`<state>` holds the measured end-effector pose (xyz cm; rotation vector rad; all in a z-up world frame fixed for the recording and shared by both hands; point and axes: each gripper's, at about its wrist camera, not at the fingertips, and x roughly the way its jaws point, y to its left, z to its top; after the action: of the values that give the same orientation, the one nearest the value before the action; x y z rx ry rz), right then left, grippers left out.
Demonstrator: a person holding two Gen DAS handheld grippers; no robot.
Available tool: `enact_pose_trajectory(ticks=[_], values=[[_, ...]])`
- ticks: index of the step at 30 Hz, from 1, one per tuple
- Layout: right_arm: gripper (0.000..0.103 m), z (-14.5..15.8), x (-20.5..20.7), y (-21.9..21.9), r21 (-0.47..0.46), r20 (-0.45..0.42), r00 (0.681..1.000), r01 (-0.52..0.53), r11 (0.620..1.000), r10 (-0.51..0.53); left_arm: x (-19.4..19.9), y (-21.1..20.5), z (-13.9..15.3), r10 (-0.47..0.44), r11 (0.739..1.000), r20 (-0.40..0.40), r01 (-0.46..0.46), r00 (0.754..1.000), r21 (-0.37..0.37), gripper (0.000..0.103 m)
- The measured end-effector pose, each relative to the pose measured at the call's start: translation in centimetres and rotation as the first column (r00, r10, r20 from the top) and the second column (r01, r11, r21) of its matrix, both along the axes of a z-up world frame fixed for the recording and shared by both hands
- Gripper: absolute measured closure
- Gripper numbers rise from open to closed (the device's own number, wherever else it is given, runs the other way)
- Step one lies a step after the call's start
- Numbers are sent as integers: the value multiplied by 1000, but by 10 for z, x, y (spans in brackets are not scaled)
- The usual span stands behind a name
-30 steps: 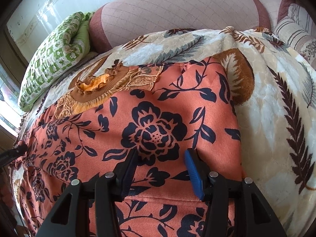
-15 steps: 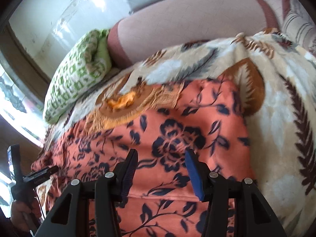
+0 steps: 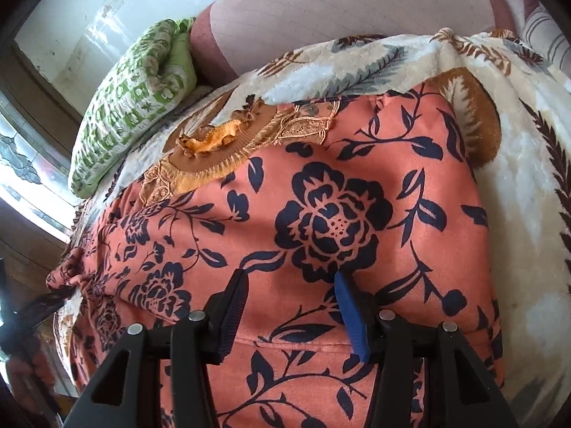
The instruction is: Fold small clothes
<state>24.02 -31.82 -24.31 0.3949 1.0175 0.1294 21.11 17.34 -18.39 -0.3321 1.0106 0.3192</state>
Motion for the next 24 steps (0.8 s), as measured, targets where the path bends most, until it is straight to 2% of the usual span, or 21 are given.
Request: enact_pose_trajectory(ticks=[3, 6, 8, 10, 12, 14, 16, 20, 23, 24], values=[[39, 1, 0, 6, -32, 12, 1000, -18, 999, 18, -23, 56, 9, 170, 984, 37, -168, 985, -61, 38], [34, 1, -1, 14, -79, 25, 999, -31, 996, 33, -38, 105, 15, 323, 945, 57, -320, 945, -65, 38], [32, 1, 0, 20, -109, 32, 999, -40, 993, 44, -37, 125, 19, 366, 930, 64, -362, 928, -62, 38], [32, 1, 0, 22, -128, 36, 998, -45, 991, 50, -32, 133, 23, 359, 933, 71, -354, 931, -67, 38], [31, 0, 0, 23, -138, 39, 998, -49, 989, 55, -24, 131, 27, 319, 946, 60, -313, 946, -85, 38], [31, 0, 0, 22, -133, 41, 998, -47, 990, 53, -18, 129, 27, 304, 946, 69, -293, 950, -140, 33], [31, -1, 1, 21, -129, 43, 998, -44, 991, 50, -13, 128, 26, 295, 937, 85, -271, 952, -219, 32], [31, 0, 1, 22, -140, 45, 997, -49, 989, 55, -4, 126, 18, 320, 903, 99, -272, 942, -333, 32], [31, -1, 1, 23, -148, 46, 997, -52, 988, 59, 7, 131, 4, 358, 864, 99, -289, 929, -412, 32], [31, -1, 1, 23, -148, 47, 997, -52, 988, 60, 10, 134, -2, 378, 844, 97, -299, 921, -446, 32]])
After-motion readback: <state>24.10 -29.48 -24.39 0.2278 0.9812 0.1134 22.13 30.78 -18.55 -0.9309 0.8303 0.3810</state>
